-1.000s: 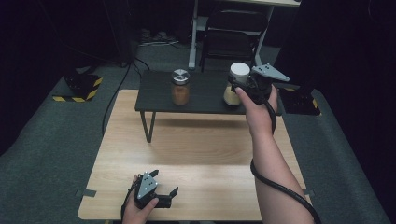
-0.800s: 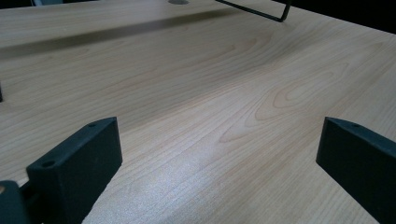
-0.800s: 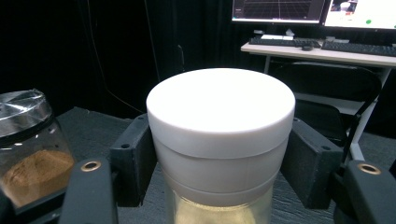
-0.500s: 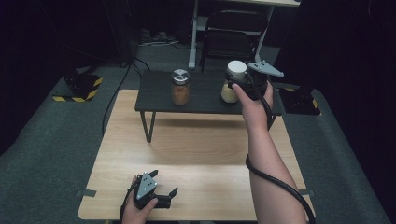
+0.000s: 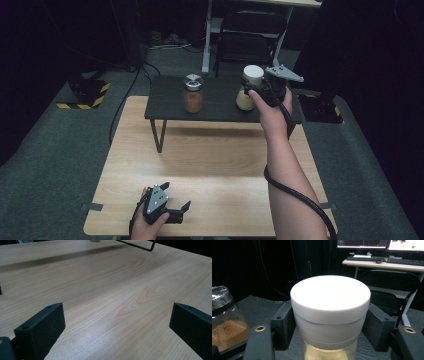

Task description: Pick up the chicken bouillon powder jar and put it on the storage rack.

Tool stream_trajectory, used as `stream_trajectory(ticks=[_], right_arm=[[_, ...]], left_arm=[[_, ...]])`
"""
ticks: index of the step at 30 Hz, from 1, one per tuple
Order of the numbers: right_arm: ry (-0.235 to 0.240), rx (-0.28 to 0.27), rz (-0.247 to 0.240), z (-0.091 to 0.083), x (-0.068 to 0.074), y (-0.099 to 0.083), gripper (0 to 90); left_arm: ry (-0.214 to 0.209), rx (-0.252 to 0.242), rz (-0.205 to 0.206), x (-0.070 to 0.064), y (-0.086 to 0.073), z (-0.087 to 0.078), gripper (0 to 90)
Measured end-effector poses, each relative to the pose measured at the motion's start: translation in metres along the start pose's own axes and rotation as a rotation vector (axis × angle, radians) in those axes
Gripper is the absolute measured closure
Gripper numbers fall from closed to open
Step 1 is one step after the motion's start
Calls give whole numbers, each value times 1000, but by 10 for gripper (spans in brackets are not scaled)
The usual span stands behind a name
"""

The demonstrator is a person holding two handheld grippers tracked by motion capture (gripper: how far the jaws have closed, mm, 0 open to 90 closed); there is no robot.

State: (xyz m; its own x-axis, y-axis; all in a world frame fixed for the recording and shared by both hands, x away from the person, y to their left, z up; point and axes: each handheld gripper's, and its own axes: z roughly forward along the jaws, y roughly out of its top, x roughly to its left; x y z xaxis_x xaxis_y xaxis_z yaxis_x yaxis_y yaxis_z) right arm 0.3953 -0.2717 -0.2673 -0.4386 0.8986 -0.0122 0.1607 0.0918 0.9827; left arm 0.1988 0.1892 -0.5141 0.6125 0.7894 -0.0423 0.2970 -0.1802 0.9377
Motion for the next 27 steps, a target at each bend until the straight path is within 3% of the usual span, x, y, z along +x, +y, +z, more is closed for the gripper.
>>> stream_trajectory(ticks=[14,17,18,19,21,27], right_arm=[[3,-7,-9,0,-1,-2,326],[10,0,-7,1,-1,-2,213],[10,0,-7,1,-1,-2,213],[5,-5,-2,1,0,-3,117],[-14,-15,6,1,3,-5,33],[-13,-47,27,-1,3,-10,0]], left_arm=[[1,2,-5,0,0,0,5],[-1,2,-3,0,0,0,5],[-1,2,-3,0,0,0,5],[0,2,-3,0,0,0,5],[1,1,-3,0,0,0,5],[-1,1,0,0,0,0,5]])
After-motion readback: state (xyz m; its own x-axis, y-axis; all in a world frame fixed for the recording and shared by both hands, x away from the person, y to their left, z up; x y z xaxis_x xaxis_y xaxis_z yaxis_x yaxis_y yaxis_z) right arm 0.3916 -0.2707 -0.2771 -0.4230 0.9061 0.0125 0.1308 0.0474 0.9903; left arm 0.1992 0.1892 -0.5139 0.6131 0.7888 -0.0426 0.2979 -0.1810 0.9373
